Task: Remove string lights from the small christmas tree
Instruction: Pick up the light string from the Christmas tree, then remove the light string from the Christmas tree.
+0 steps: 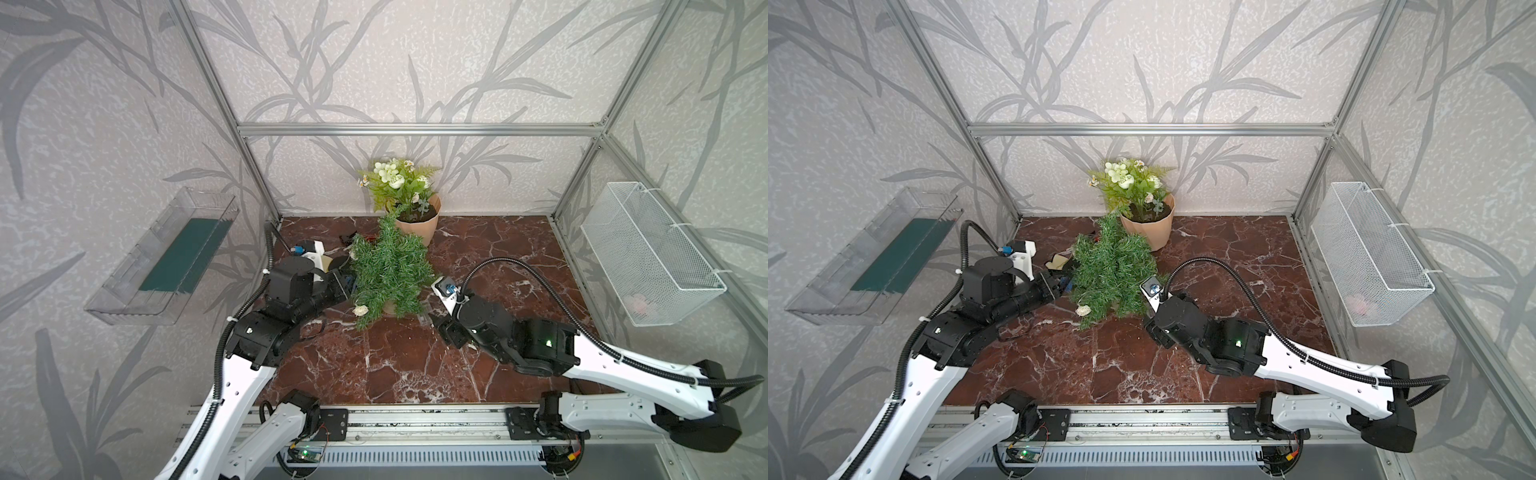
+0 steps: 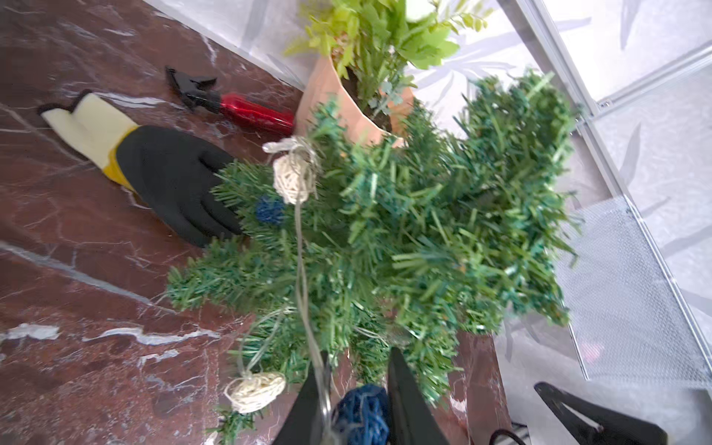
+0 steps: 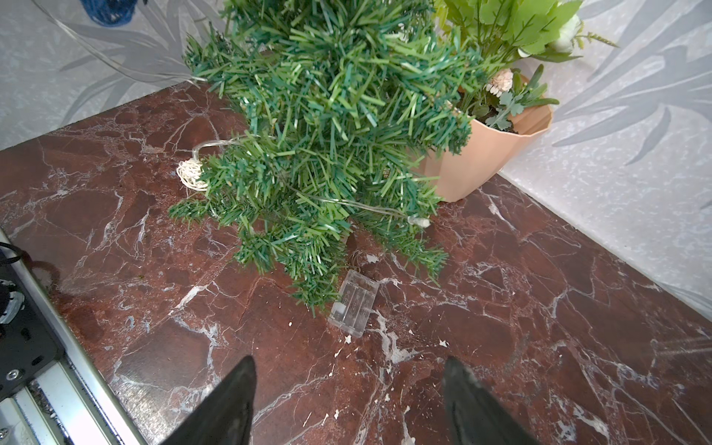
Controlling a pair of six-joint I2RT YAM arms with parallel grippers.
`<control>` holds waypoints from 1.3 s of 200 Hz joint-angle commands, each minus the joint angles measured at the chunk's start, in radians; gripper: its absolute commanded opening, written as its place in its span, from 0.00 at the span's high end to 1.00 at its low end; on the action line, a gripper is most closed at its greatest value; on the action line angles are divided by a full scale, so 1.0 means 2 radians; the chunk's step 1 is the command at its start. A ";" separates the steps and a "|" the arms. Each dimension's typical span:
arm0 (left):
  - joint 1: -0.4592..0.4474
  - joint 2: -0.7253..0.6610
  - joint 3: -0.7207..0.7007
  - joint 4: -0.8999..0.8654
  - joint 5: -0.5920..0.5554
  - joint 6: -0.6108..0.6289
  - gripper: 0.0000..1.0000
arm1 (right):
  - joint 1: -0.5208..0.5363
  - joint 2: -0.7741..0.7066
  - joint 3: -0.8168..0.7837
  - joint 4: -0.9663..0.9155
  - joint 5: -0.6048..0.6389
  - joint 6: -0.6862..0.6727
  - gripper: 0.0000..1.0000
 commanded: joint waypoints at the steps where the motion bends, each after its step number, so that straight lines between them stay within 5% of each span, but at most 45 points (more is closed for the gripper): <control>1: 0.030 0.001 0.025 -0.019 0.022 0.010 0.77 | -0.001 -0.013 -0.001 -0.011 0.008 -0.005 0.25; 58: 0.077 0.067 0.098 -0.037 0.037 0.025 0.77 | -0.014 -0.027 0.022 -0.039 0.005 -0.012 0.25; 176: 0.148 0.269 0.249 -0.004 0.083 0.036 0.77 | -0.163 0.027 0.164 -0.097 -0.155 -0.071 0.24; 260: 0.144 0.448 0.493 -0.005 0.139 0.015 0.78 | -0.230 0.089 0.246 -0.108 -0.234 -0.110 0.24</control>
